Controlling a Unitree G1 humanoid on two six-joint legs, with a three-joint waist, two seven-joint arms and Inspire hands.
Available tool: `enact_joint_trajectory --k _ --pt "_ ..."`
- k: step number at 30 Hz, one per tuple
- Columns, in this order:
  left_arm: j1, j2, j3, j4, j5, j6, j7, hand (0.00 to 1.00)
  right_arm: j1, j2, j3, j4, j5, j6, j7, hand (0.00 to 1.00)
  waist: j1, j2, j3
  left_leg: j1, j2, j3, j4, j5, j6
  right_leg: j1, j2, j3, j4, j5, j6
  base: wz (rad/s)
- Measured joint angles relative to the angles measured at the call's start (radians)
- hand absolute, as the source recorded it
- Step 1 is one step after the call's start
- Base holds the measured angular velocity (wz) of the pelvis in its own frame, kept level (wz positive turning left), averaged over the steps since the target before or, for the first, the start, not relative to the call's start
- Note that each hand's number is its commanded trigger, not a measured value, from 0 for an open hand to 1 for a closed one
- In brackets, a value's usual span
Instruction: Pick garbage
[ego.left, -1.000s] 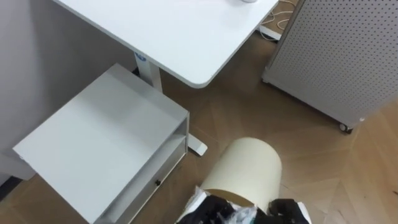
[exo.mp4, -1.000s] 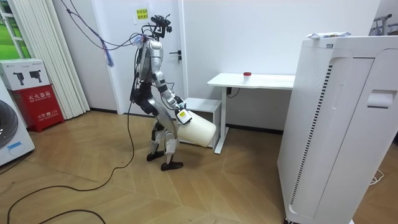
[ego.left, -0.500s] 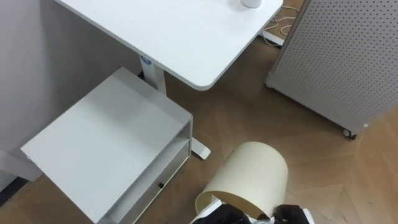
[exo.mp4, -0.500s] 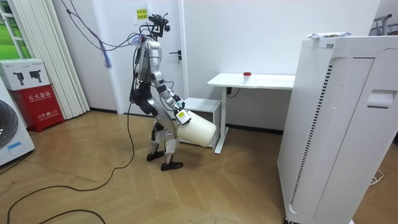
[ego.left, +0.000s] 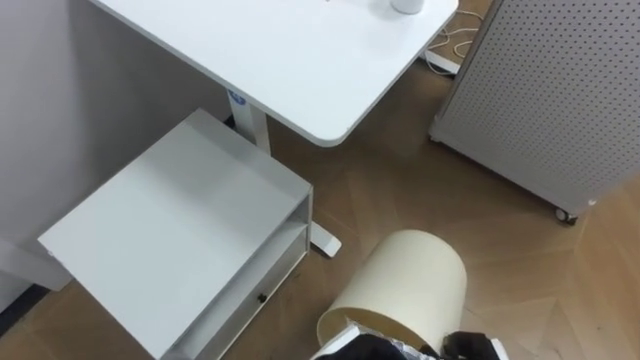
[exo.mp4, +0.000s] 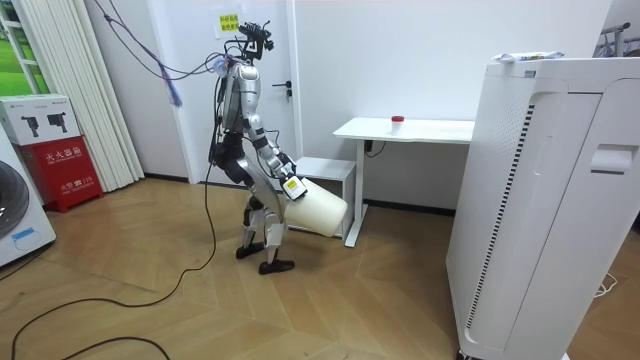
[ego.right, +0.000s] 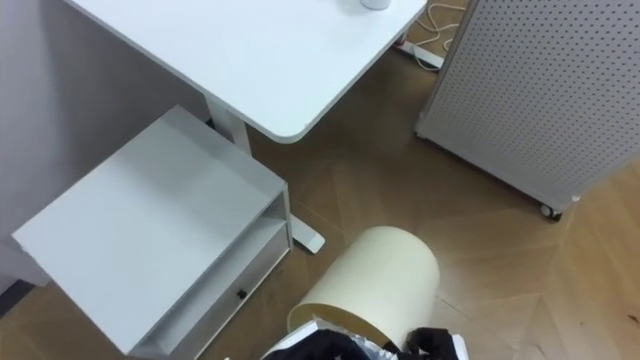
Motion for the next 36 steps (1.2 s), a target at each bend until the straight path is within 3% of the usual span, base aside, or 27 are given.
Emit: enact_joint_trajectory --k 6,16,30,36 --pt "0.016 0.006 0.01 0.0 0.042 0.008 0.005 0.0 0.008 -0.007 0.002 -0.002 0.054 -0.001 0.025 1.0 0.003 0.0 -0.0002 -0.006 -0.001 -0.004 -0.005 0.0 0.001 0.0 -0.001 -0.003 -0.007 0.0 0.003 0.0" --pt "0.025 0.016 0.038 -0.023 0.062 0.008 0.06 0.0 0.06 -0.015 0.002 -0.005 0.117 -0.05 0.063 1.0 0.003 0.002 -0.0018 -0.014 -0.002 -0.019 -0.006 0.0 0.001 0.0 0.001 -0.013 -0.019 0.002 0.006 0.02" --pt "0.032 0.017 0.038 -0.024 0.093 0.008 0.131 0.0 0.068 -0.011 0.002 -0.002 0.242 -0.039 0.088 1.0 -0.003 -0.002 -0.001 0.001 -0.001 0.003 -0.013 0.0 0.001 0.003 0.002 0.002 -0.017 0.003 0.006 -0.02" --pt "0.034 0.03 0.041 -0.024 0.14 0.007 0.153 0.0 0.06 -0.014 0.001 -0.002 0.291 -0.035 0.11 1.0 -0.002 -0.003 -0.0003 0.002 -0.002 0.003 -0.016 0.0 0.001 0.003 0.003 0.002 -0.021 0.004 0.007 0.0"
